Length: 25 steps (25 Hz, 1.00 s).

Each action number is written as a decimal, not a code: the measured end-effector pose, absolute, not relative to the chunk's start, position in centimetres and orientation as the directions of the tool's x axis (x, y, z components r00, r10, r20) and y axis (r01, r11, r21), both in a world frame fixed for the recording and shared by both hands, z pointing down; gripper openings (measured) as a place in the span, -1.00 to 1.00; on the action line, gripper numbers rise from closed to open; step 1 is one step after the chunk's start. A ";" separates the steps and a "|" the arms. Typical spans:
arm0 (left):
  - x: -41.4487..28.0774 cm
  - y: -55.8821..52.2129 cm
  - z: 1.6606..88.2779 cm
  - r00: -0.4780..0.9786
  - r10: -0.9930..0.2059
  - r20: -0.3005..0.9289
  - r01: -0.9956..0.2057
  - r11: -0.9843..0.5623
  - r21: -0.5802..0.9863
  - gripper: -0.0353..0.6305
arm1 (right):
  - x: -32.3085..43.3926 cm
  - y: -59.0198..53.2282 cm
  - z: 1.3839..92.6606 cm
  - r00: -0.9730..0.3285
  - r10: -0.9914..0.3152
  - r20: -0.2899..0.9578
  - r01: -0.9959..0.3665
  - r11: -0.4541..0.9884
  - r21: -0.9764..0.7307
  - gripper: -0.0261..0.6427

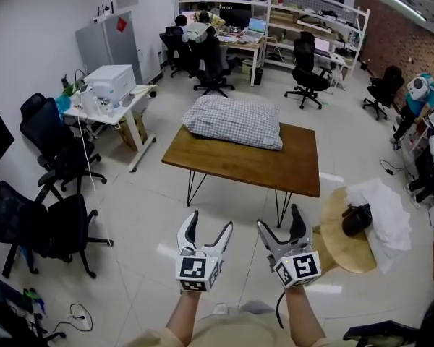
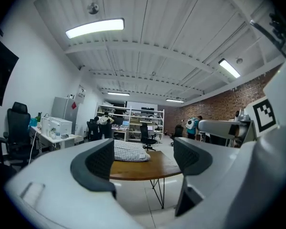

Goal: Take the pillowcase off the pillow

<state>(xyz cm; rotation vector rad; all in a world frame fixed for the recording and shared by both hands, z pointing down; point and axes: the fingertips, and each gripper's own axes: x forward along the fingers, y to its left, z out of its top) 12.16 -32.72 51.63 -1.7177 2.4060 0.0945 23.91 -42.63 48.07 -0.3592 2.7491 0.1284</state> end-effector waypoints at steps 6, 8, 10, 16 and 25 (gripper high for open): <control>5.3 -41.0 54.8 -0.325 -0.933 -0.155 -0.938 0.339 -0.071 0.28 | 16.7 -51.6 51.0 -0.900 -0.229 -0.371 -0.252 0.968 0.016 0.37; 3.4 -44.4 55.6 -0.340 -0.929 -0.148 -0.930 0.356 -0.096 0.28 | 14.6 -54.6 52.2 -0.907 -0.201 -0.370 -0.223 0.975 0.018 0.37; 2.6 -48.5 56.3 -0.339 -0.930 -0.143 -0.929 0.355 -0.108 0.28 | 12.9 -57.9 53.2 -0.916 -0.174 -0.362 -0.196 0.980 0.024 0.37; 2.0 -59.4 54.1 -0.316 -0.936 -0.157 -0.937 0.334 -0.102 0.28 | 10.3 -67.4 52.5 -0.921 -0.089 -0.378 -0.113 0.993 0.040 0.37; -5.2 -68.5 56.4 -0.361 -0.928 -0.095 -0.922 0.370 -0.109 0.28 | 4.2 -78.5 55.5 -0.933 -0.115 -0.341 -0.108 0.993 -0.041 0.36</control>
